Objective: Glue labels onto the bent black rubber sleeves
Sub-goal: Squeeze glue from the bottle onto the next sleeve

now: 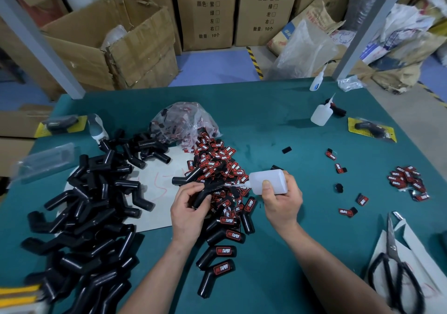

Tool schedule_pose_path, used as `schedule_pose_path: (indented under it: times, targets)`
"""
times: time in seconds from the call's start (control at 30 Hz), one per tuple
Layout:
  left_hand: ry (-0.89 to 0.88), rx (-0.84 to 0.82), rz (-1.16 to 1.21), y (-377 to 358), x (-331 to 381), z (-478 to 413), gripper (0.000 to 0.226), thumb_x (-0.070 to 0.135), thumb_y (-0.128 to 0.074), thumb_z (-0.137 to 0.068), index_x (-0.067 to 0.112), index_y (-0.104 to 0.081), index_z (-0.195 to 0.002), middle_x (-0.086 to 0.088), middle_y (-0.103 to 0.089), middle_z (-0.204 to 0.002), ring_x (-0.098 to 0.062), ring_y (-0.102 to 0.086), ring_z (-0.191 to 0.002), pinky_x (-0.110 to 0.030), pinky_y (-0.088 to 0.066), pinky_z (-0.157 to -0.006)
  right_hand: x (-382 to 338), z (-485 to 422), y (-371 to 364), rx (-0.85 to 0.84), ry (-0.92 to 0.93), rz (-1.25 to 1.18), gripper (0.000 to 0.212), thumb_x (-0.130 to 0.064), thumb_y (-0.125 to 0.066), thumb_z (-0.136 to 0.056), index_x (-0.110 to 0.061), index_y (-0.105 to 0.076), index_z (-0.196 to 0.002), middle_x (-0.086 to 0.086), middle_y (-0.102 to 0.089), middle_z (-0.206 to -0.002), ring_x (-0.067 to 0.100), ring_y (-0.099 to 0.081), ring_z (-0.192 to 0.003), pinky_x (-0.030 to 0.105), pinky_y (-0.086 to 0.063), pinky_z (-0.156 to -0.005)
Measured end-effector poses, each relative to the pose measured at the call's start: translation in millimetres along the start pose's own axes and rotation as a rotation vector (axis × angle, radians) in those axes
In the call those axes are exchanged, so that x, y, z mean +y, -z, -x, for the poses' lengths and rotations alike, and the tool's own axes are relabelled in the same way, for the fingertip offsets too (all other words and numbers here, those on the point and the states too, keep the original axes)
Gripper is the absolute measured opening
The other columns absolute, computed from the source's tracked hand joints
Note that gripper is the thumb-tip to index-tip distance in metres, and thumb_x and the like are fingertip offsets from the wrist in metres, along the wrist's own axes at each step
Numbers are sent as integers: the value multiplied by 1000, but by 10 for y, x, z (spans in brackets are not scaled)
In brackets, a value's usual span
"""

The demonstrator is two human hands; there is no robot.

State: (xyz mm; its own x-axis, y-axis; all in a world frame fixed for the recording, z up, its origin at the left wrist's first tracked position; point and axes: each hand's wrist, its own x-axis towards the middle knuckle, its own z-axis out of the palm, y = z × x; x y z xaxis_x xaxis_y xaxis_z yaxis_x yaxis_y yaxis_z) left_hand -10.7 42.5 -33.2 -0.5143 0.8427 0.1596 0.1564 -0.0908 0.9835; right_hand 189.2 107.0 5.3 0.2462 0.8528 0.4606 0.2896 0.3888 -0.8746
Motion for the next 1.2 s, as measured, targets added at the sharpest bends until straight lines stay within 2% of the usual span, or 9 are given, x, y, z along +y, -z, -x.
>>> schedule_pose_path:
  times: [0.13,0.27,0.43,0.53,0.67,0.9,1.0,1.1,1.2]
  targets:
    - [21,25,16,-3,14,-18,36,6,-79,-82,35,-73,-103,8,-71,-112,-20,-67,-112,-38,-52,-105,-60,-73,14,-28,-274,-167,20,-43,-68,-78,-27,-62,-88,-9,-63,-75,17,-62,-65,33,-54,-56]
    - [88,72,71,3,35,-21,43,-9,-77,-85,30,-72,-103,12,-71,-111,-18,-67,-111,-31,-52,-103,0,-283,48,-292,-440,-286,27,-28,-79,-74,-20,-64,-95,-3,-72,-81,16,-69,-68,25,-54,-59]
    - [118,85,83,-5,81,-24,40,-9,-76,-86,26,-71,-105,14,-71,-111,-14,-67,-110,-28,-52,-103,108,-314,64,-522,-213,165,38,-26,-78,-82,-57,-61,-96,-29,-63,-99,1,-60,-89,12,-43,-75]
    - [118,79,73,-2,86,-18,41,-8,-76,-86,28,-71,-104,15,-71,-111,-13,-67,-110,-25,-52,-102,196,-320,28,-508,-239,238,34,-29,-75,-87,-54,-55,-98,-28,-63,-98,-2,-59,-90,10,-44,-71]
    - [111,82,70,-8,106,-14,40,-8,-77,-86,27,-71,-104,13,-71,-111,-12,-67,-109,-23,-52,-101,339,-331,-28,-486,-293,323,36,-26,-66,-95,-35,-52,-127,-24,-59,-108,-7,-56,-99,3,-39,-76]
    - [145,87,96,-4,99,-7,37,-6,-76,-88,25,-71,-107,7,-72,-112,-10,-68,-106,-22,-53,-98,434,-352,-78,-444,-247,501,35,-34,-68,-94,-23,-53,-124,-4,-68,-95,3,-57,-71,18,-37,-57]
    - [138,80,95,-16,93,-10,35,-8,-75,-88,20,-70,-108,1,-71,-115,-14,-67,-108,-25,-53,-100,397,-328,-82,-440,-223,514,50,-35,-74,-91,-18,-52,-132,-2,-66,-110,13,-56,-88,25,-42,-69]
    - [138,86,103,-12,102,-7,35,-8,-75,-87,19,-70,-108,1,-71,-114,-14,-67,-107,-27,-53,-100,283,-299,-38,-221,128,427,49,-24,-79,-87,-6,-56,-127,8,-57,-117,16,-52,-102,22,-43,-92]
    - [136,81,97,-13,125,-5,34,-8,-76,-88,18,-70,-108,2,-71,-114,-13,-67,-107,-25,-53,-100,249,-194,-22,-284,486,407,17,-13,-71,-92,-5,-67,-107,9,-64,-102,20,-62,-90,24,-54,-81]
